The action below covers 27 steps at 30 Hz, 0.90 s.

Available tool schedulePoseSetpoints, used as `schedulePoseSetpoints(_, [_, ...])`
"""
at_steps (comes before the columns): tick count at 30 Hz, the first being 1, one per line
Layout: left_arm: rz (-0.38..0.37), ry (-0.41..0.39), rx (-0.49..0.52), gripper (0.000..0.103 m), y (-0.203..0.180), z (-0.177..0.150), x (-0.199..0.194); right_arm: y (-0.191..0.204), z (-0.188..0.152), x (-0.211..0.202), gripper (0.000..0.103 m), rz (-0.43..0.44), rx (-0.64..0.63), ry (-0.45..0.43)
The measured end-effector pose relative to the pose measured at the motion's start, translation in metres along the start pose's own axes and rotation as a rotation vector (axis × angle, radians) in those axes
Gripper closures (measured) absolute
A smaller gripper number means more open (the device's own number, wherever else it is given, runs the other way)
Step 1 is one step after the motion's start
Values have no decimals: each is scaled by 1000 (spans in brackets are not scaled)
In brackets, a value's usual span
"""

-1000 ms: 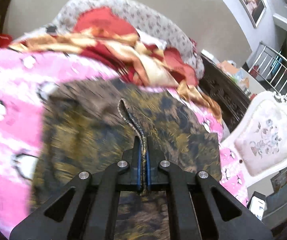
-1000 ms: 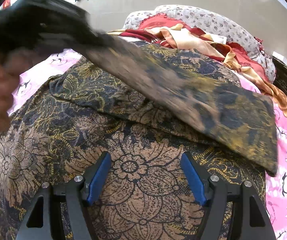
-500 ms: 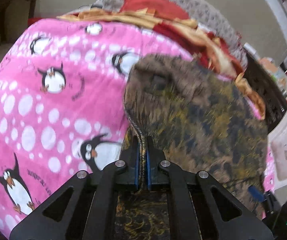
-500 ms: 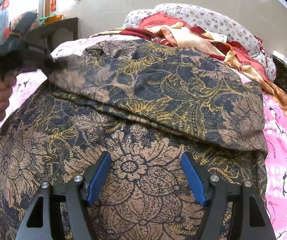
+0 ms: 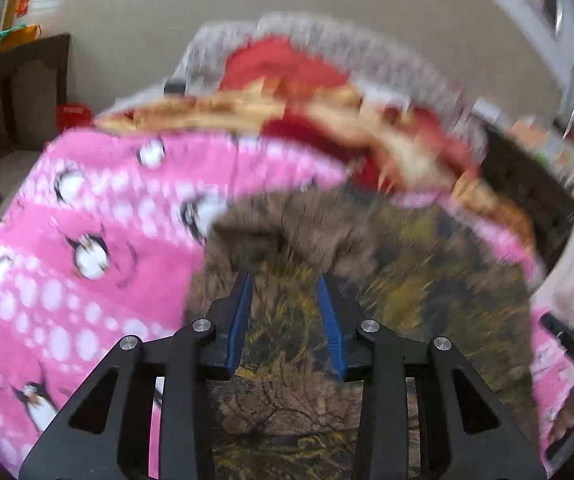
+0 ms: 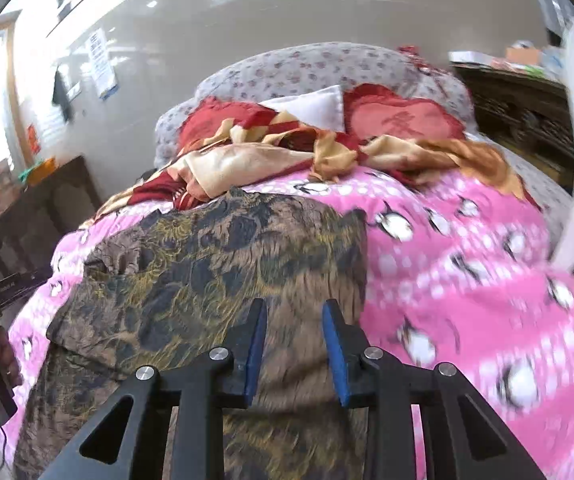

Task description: Fold small clothes

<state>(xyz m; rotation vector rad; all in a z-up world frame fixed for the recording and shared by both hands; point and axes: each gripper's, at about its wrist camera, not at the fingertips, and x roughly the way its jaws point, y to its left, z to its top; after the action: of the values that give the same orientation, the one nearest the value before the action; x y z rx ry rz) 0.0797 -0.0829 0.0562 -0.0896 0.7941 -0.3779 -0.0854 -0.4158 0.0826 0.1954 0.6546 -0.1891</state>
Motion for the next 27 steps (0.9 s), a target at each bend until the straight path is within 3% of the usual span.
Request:
schedulePoseSetpoints(3, [78, 145, -13, 70, 6, -19, 41, -20, -24, 46, 75, -84, -46, 176])
schedulePoseSetpoints(4, [77, 87, 19, 70, 4, -25, 37, -35, -34, 47, 75, -28, 6, 142])
schedulePoseSetpoints(6, [88, 79, 38, 69, 2, -26, 38, -55, -36, 44, 74, 60, 106, 155])
schedulePoseSetpoints(9, [70, 72, 25, 66, 5, -26, 39, -49, -23, 35, 75, 42, 39, 164])
schedulePoseSetpoints(11, [62, 70, 21, 66, 6, -25, 41, -46, -2, 19, 75, 21, 28, 80])
schedulePoseSetpoints(14, [57, 68, 16, 66, 8, -25, 41, -36, 33, 13, 75, 81, 45, -25])
schedulePoseSetpoints(17, [47, 68, 5, 66, 7, -25, 40, -24, 45, 56, 75, 91, 10, 35])
schedulePoseSetpoints(19, [40, 68, 0, 66, 8, -26, 39, -34, 29, 100, 75, 92, 45, 182])
schedulePoseSetpoints(23, [38, 69, -5, 66, 10, -27, 38, -47, 22, 103, 71, 120, 97, 160])
schedulePoseSetpoints(27, [27, 68, -16, 66, 11, -27, 38, -31, 35, 71, 72, 90, 28, 135])
